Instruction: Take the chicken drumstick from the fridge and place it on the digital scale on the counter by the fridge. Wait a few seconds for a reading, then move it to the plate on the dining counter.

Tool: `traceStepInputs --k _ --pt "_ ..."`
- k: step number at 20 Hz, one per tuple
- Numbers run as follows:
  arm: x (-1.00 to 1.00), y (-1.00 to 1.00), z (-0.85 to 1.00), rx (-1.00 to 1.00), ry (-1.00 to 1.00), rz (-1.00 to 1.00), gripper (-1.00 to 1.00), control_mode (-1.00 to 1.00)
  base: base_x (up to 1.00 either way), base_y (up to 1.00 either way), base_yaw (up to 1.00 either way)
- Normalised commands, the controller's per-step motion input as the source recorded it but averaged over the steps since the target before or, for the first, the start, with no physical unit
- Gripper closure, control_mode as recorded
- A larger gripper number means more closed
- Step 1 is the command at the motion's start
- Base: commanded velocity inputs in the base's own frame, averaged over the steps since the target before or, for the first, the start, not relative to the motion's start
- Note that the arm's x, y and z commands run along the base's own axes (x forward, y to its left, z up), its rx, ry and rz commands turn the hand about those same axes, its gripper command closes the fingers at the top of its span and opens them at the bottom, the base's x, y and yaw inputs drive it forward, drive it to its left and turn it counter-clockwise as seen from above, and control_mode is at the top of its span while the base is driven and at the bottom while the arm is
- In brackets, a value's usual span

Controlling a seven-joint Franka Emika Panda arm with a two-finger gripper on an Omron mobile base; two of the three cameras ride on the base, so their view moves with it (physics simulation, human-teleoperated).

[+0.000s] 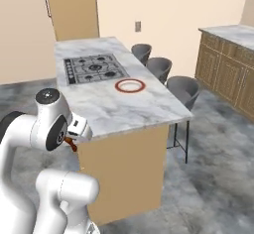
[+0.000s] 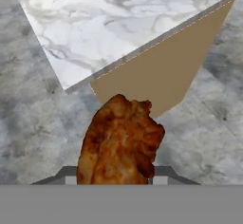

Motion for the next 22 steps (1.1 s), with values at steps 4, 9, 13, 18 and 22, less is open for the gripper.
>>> traceStepInputs --k 4,9,13,18,22 --pt "0.0 0.0 0.0 0.0 0.0 0.0 1.0 1.0 0.17 -1.0 0.43" --pt "0.0 0.0 0.0 0.0 0.0 0.0 1.0 1.0 0.1 -1.0 0.42" --pt "0.0 0.0 0.0 0.0 0.0 0.0 1.0 1.0 0.02 -1.0 0.43" --pt "0.0 0.0 0.0 0.0 0.0 0.0 1.0 1.0 0.01 -1.0 0.45" --pt "0.0 0.0 0.0 0.0 0.0 0.0 1.0 1.0 0.01 -1.0 0.47"
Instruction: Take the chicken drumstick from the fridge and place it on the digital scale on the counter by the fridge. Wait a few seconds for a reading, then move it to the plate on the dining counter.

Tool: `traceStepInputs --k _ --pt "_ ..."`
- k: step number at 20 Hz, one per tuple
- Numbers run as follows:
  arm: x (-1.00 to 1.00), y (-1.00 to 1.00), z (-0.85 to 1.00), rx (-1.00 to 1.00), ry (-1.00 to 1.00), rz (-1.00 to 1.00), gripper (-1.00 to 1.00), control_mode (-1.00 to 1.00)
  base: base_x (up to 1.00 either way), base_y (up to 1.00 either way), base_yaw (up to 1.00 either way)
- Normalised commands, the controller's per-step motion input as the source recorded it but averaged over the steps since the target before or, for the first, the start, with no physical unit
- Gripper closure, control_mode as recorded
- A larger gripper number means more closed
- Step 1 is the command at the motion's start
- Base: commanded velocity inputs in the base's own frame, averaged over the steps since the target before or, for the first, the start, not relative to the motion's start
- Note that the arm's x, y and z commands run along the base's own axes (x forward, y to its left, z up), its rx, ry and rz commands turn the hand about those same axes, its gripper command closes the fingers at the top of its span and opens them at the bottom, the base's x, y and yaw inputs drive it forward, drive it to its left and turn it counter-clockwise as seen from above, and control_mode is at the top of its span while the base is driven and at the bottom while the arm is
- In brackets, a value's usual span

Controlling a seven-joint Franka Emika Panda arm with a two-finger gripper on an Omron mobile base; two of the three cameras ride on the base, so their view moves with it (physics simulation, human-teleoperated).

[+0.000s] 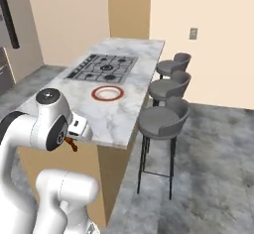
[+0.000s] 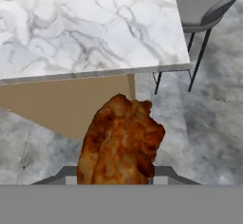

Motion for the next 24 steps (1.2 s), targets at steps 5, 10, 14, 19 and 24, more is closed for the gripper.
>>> traceStepInputs --k 5,10,14,19,24 --pt "0.0 0.0 0.0 0.0 0.0 0.0 1.0 1.0 0.0 -1.0 0.49" --pt "0.0 0.0 0.0 0.0 0.0 0.0 1.0 1.0 0.0 -1.0 0.51" --pt "0.0 0.0 0.0 0.0 0.0 0.0 1.0 1.0 0.01 -0.94 0.54" --pt "0.0 0.0 0.0 0.0 0.0 0.0 1.0 1.0 0.16 -0.87 0.55" --pt "0.0 0.0 0.0 0.0 0.0 0.0 1.0 1.0 0.23 -0.86 0.55"
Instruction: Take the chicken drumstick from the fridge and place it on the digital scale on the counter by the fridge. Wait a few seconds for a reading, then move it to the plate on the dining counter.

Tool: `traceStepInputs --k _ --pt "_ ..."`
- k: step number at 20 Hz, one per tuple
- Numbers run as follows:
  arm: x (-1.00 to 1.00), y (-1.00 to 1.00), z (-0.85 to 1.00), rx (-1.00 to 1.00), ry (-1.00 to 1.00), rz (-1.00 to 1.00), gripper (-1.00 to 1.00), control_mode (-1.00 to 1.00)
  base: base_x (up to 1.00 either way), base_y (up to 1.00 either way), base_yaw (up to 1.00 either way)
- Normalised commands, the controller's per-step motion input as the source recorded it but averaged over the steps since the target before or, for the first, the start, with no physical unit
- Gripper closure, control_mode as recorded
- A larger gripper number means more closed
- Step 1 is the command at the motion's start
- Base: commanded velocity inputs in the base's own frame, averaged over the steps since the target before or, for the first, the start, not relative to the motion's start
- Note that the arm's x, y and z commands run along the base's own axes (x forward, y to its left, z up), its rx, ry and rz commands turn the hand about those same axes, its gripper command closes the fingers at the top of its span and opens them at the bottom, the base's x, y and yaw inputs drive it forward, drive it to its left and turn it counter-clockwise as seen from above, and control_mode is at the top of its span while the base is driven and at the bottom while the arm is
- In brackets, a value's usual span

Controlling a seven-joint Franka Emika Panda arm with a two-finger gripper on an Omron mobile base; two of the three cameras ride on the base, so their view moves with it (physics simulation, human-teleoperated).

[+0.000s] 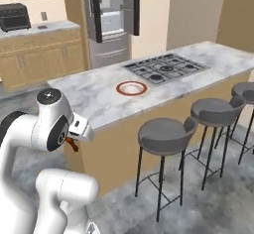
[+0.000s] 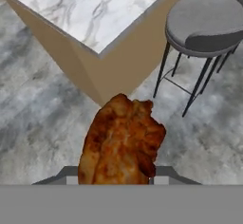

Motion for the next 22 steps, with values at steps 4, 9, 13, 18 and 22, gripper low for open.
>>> traceStepInputs --k 4,9,13,18,22 --pt "0.0 0.0 0.0 0.0 0.0 0.0 1.0 1.0 0.22 -0.88 0.54" --pt "0.0 0.0 0.0 0.0 0.0 0.0 1.0 1.0 0.21 -0.9 0.53" --pt "0.0 0.0 0.0 0.0 0.0 0.0 1.0 1.0 0.06 -0.91 0.55" --pt "0.0 0.0 0.0 0.0 0.0 0.0 1.0 1.0 0.0 -0.97 0.53" --pt "0.0 0.0 0.0 0.0 0.0 0.0 1.0 1.0 0.01 -0.99 0.52"
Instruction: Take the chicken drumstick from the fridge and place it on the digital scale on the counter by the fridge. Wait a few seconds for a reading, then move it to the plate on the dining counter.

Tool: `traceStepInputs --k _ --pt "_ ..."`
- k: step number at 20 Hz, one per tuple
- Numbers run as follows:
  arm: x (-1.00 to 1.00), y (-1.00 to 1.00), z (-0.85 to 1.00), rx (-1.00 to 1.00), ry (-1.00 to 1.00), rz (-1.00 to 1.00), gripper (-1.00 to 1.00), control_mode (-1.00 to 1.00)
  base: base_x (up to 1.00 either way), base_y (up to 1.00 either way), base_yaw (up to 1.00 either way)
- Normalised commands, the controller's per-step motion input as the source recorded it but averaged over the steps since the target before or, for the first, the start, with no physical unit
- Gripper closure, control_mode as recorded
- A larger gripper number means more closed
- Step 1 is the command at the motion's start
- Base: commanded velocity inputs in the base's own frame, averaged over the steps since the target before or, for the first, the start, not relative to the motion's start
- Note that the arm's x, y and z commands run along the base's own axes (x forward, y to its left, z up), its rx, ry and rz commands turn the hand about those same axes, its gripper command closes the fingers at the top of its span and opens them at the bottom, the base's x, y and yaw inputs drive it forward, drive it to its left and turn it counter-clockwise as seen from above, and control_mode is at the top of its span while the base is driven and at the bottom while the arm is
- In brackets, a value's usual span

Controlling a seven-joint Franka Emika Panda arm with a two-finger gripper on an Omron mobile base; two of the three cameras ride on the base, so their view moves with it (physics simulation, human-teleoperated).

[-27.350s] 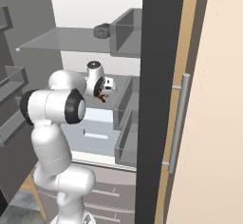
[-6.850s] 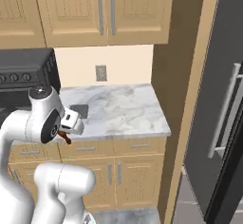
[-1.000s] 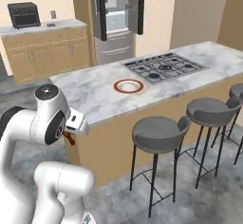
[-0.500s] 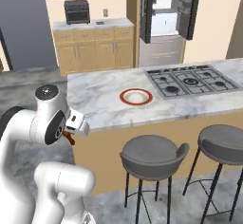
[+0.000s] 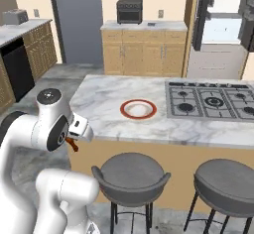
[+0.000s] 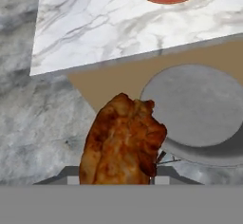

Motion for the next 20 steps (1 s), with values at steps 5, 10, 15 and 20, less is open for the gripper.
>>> traceStepInputs --k 5,10,15,20 --pt "0.0 0.0 0.0 0.0 0.0 0.0 1.0 1.0 0.17 -0.99 0.48" --pt "0.25 -0.48 0.0 0.06 0.0 0.16 1.0 -1.0 0.13 -0.33 0.15" --pt "0.7 -0.84 0.06 0.05 0.0 0.05 1.0 -1.0 0.0 0.0 0.0" --pt "0.92 -0.41 0.06 0.0 0.0 0.0 1.0 -1.0 0.0 0.0 0.0"
